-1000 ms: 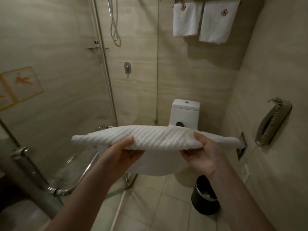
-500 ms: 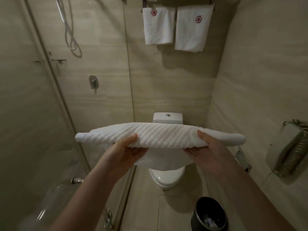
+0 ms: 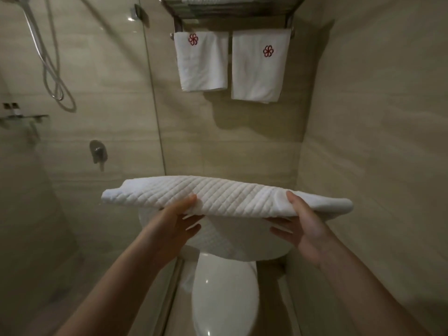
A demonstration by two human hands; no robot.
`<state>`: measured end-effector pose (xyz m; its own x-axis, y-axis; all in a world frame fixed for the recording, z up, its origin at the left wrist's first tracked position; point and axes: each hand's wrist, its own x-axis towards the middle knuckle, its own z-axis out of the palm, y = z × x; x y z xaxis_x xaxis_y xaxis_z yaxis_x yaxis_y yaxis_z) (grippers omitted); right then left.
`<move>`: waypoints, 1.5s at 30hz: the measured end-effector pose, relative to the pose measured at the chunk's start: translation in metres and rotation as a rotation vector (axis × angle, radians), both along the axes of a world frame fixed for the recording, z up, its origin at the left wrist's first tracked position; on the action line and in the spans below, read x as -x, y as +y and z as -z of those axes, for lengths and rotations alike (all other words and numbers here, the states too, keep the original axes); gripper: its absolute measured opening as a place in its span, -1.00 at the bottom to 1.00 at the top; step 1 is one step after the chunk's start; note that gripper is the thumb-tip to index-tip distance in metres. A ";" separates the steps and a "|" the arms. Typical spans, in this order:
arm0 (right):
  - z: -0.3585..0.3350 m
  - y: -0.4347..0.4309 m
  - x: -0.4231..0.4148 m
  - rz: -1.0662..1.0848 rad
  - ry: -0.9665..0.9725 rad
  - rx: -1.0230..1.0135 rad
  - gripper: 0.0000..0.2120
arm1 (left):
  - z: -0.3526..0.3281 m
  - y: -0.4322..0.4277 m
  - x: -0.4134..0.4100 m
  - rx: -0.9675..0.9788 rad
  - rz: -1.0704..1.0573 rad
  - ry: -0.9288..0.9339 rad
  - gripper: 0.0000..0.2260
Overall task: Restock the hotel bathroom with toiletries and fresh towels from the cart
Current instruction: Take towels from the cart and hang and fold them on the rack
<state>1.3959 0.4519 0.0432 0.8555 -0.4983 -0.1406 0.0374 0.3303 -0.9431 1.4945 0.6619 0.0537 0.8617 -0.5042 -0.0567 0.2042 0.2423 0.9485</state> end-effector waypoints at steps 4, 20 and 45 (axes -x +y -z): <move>-0.015 -0.042 -0.048 0.037 -0.180 -0.063 -0.69 | -0.017 -0.044 -0.048 0.033 -0.036 -0.108 -0.31; -0.118 -0.136 -0.263 -0.136 -0.375 0.449 -0.76 | -0.118 -0.147 -0.245 0.203 -0.025 -0.274 -0.51; -0.361 -0.229 -0.442 0.175 -0.656 1.240 -0.37 | -0.339 -0.241 -0.440 -0.001 -0.422 -1.099 -0.50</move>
<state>1.8376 0.2226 0.4038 0.5085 -0.1082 0.8542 0.5295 -0.7431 -0.4093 1.9346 0.4213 0.3932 0.5466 -0.1679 0.8204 -0.8194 0.0946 0.5653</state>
